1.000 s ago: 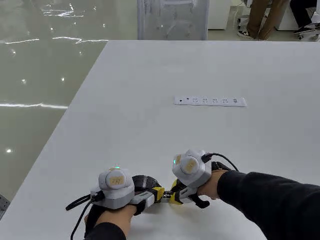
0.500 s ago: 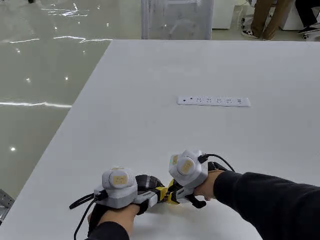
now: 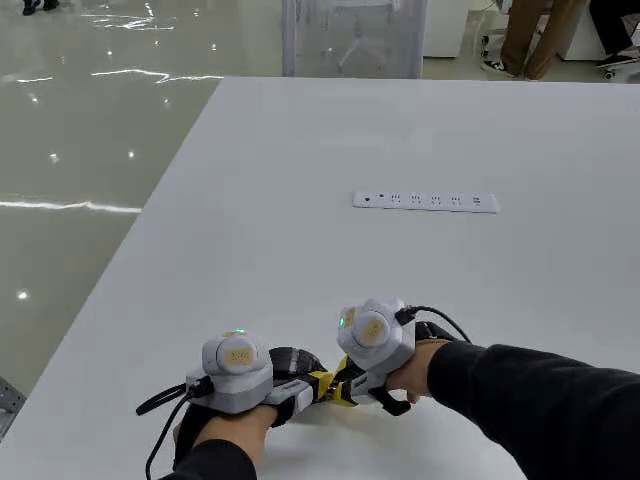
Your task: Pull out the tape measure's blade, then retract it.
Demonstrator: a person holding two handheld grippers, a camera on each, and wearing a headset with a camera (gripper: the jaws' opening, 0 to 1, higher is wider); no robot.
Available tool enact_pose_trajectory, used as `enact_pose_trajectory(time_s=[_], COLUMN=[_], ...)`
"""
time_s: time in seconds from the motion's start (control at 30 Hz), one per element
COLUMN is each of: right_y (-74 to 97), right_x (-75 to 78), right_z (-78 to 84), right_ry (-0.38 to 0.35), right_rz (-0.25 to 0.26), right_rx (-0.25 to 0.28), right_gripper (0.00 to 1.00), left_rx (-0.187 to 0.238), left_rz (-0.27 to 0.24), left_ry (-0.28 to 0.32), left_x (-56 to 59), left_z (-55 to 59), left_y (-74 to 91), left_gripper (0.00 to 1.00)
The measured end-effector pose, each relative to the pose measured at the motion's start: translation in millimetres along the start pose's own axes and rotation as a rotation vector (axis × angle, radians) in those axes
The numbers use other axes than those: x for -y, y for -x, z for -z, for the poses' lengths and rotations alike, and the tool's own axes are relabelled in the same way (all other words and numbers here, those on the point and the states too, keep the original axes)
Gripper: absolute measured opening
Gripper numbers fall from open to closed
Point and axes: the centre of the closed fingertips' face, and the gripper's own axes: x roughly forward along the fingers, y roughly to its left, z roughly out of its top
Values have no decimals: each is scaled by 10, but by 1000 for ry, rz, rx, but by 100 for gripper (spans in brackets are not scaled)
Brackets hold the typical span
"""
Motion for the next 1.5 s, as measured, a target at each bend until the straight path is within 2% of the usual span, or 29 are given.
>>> enact_pose_trajectory(time_s=[0.87,1.03,1.27,1.3,1.33,1.4,1.43,1.47,1.5], right_y=[-26,-27,-13,-5,6,32,47,64,90], right_x=[-3,-3,-3,25,29,11,5,2,11], right_z=[-20,-18,-14,-17,-19,-16,-7,4,22], right_ry=[3,-32,-20,-19,-15,-30,-32,-33,-37], right_rz=[4,-1,30,53,60,62,63,68,81], right_rx=[3,-2,5,11,17,31,33,33,39], right_gripper=[12,13,16,17,20,24,26,27,29], left_rx=[0,-6,-27,-18,-13,1,19,27,-22], left_rz=[-1,2,16,21,-1,-4,6,22,76], left_ry=[0,6,-16,-74,-90,-74,-59,-55,-84], left_x=[4,4,19,12,-16,-62,-68,-66,-15], left_z=[-4,-7,3,-30,-47,-89,-125,-144,-77], left_y=[1,-3,7,9,28,40,33,28,56], left_gripper=[58,59,61,61,63,75,84,99,98])
